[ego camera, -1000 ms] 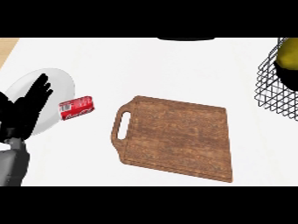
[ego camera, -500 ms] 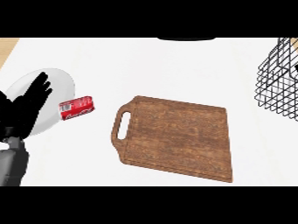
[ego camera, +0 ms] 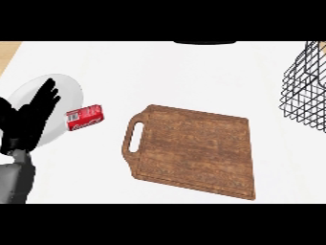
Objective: Pick the lemon from the cutting board and place it in the basket
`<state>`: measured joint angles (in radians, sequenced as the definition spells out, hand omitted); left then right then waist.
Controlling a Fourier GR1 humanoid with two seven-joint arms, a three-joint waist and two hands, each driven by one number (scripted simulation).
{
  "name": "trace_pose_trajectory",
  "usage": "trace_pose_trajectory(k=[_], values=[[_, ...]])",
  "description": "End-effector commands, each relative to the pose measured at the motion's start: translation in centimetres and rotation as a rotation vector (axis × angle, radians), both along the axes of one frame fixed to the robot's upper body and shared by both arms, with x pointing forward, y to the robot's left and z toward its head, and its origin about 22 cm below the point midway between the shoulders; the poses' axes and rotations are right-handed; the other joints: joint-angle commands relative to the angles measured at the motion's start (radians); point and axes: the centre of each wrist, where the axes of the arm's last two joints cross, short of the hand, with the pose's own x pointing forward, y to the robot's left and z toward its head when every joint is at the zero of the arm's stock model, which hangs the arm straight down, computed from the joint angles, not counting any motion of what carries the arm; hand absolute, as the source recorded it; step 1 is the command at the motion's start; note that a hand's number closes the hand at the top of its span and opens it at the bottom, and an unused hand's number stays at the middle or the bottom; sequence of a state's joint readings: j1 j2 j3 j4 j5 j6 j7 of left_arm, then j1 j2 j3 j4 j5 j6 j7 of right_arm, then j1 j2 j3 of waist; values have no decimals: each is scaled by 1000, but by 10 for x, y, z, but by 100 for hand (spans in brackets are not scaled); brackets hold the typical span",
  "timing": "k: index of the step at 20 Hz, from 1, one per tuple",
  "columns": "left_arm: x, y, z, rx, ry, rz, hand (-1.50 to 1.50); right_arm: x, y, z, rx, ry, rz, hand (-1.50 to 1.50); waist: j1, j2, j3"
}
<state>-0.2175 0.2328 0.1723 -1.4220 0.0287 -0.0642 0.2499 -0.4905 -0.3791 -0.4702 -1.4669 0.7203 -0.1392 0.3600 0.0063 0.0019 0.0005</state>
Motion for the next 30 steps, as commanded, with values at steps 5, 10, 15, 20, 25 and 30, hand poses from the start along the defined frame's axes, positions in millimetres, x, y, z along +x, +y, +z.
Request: trace_pose_trajectory(k=[5,10,15,20,25,30], values=[[-11,-3,3,22,-7,9,0,11,-35,-25,11,-18,46,-150,1,-2,0],[-7,-6,-11,-2,3,14,0,24,-36,8,56,-106,30,-150,0,-2,0],[-11,7,-5,1,10,9,0,-12,-70,16,269,-320,-90,-150,-11,-7,1],[-5,15,-9,11,9,40,0,-64,-136,41,391,-395,-110,-150,-28,-5,1],[-10,22,10,-3,-8,27,0,-132,-194,39,437,-314,-65,-150,-26,-8,1],[10,3,-1,6,10,32,0,-183,-232,18,424,-219,5,-150,-29,-2,1]])
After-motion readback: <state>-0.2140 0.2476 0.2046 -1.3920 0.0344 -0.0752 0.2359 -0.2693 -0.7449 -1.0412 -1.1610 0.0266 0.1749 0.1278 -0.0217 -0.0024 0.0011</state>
